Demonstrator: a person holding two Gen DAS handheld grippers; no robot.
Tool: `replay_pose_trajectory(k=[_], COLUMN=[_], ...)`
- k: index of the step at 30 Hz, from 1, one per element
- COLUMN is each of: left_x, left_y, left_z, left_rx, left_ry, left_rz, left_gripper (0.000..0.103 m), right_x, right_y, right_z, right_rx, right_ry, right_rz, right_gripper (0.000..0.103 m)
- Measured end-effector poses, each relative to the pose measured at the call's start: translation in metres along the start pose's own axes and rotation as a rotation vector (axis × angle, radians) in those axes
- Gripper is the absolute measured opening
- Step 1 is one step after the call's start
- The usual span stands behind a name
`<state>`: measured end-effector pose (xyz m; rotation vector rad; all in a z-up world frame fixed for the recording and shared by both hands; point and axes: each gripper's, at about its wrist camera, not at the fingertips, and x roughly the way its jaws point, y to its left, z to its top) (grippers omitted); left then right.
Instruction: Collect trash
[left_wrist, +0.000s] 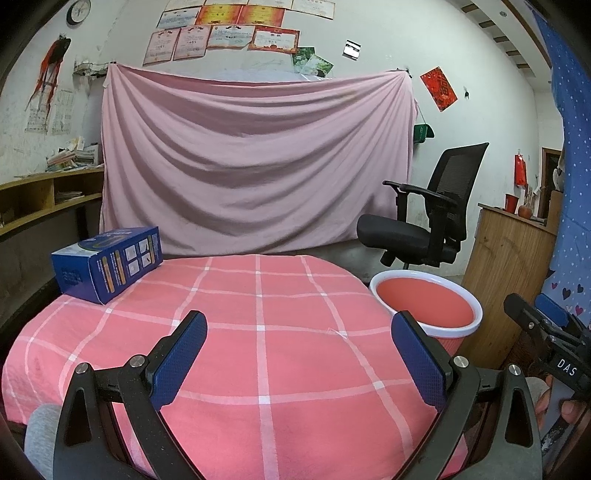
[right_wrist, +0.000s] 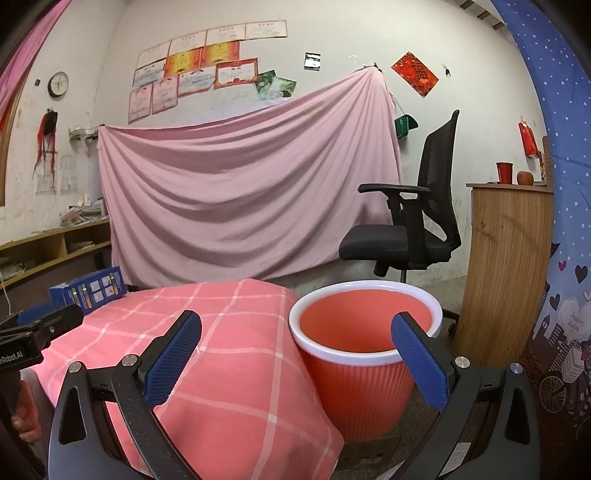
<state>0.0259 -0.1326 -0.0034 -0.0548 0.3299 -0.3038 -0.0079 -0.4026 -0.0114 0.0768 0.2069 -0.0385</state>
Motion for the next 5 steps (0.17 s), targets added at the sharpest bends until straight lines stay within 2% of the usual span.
replay_pose_trajectory(k=[5], left_x=[0.0008], left_y=[0.0038], left_z=[-0.0009], left_rx=[-0.004], left_ry=[-0.001], left_rz=[0.001], left_gripper=[0.098], right_x=[0.0016], right_y=[0.0007], right_z=[-0.0003], right_rx=[-0.007], right_ry=[0.008], right_rz=[0.003], right_gripper=[0.103])
